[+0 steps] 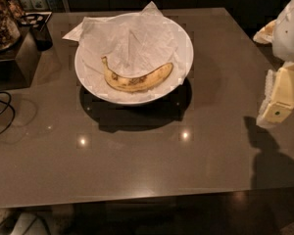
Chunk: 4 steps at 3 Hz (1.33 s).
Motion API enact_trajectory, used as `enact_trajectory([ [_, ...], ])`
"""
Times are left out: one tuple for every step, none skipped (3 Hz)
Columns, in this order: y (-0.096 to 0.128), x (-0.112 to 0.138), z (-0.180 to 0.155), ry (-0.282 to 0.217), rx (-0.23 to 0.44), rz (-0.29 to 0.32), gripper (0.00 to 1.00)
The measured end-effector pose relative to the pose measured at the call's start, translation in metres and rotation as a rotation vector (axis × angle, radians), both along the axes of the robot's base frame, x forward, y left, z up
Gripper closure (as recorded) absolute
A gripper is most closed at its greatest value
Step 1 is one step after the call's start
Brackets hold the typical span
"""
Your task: Pick banana from white bowl
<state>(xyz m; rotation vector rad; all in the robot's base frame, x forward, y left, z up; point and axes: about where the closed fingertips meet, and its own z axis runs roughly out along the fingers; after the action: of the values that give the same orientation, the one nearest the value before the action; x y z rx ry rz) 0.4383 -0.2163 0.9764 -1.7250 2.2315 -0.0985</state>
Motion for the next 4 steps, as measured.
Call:
enact_trajectory([
  [0.006, 0.003, 0.004, -0.009, -0.001, 0.006, 0.0],
  [0.023, 0.011, 0.005, -0.007, -0.033, 0.045, 0.0],
  [0.051, 0.024, 0.002, -0.002, -0.087, 0.117, 0.0],
  [0.054, 0.027, 0.004, -0.014, -0.088, 0.121, 0.0],
])
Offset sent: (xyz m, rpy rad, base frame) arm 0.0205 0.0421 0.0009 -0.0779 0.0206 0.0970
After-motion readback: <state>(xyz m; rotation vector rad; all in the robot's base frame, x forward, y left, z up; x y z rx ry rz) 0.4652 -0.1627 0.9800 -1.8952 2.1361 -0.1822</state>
